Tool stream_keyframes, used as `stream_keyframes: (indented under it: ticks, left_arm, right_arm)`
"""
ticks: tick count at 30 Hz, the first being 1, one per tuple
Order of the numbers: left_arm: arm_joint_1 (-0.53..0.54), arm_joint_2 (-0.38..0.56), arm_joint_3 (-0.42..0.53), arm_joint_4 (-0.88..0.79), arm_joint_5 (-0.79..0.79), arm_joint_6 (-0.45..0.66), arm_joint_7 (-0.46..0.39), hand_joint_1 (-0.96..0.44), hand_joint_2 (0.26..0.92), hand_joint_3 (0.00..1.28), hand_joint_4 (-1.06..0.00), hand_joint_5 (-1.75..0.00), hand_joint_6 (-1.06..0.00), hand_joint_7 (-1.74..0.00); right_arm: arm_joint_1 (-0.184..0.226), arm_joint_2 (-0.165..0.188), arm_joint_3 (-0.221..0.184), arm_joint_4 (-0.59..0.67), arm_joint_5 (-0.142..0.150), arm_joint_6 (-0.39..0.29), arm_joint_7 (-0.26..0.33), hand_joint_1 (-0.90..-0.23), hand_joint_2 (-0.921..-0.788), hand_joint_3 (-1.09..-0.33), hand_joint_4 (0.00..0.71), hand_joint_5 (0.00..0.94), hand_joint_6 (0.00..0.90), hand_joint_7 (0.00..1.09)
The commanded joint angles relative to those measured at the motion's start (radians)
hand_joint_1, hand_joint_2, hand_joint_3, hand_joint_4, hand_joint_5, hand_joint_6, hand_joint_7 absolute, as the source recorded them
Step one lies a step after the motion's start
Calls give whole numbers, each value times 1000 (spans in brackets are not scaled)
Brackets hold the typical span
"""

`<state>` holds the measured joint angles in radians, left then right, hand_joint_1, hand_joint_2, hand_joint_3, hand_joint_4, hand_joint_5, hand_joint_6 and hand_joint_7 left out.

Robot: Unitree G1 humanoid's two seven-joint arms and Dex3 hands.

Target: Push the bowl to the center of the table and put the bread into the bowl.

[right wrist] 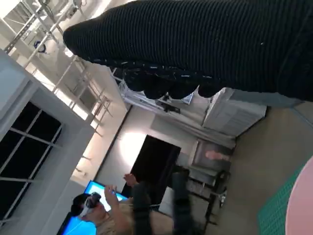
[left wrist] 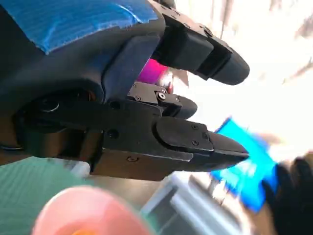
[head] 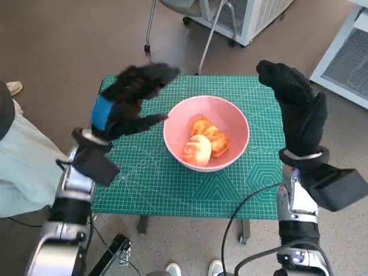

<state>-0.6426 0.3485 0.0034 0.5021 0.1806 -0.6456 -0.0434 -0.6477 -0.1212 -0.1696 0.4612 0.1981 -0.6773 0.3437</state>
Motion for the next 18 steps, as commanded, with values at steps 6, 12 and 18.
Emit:
stream_keyframes:
  ticks: [6,12,18]
  left_arm:
    - [80,-28,11,-84,-3,58,26,-7,921,104,-592,-40,-446,-527]
    - [88,-31,16,-96,-25,64,12,25,921,123,-598,-45,-444,-547]
    - [91,-49,27,-107,-45,70,18,43,921,152,-600,-54,-411,-589]
  right_arm:
    - [3,-5,9,22,-15,-11,-21,-635,-921,-773,359,37,0,767]
    - [-6,-4,11,36,-6,-16,-18,-630,-921,-773,359,36,-1,766]
    - [-10,0,16,38,0,-16,-16,-628,-921,-771,359,36,-1,765]
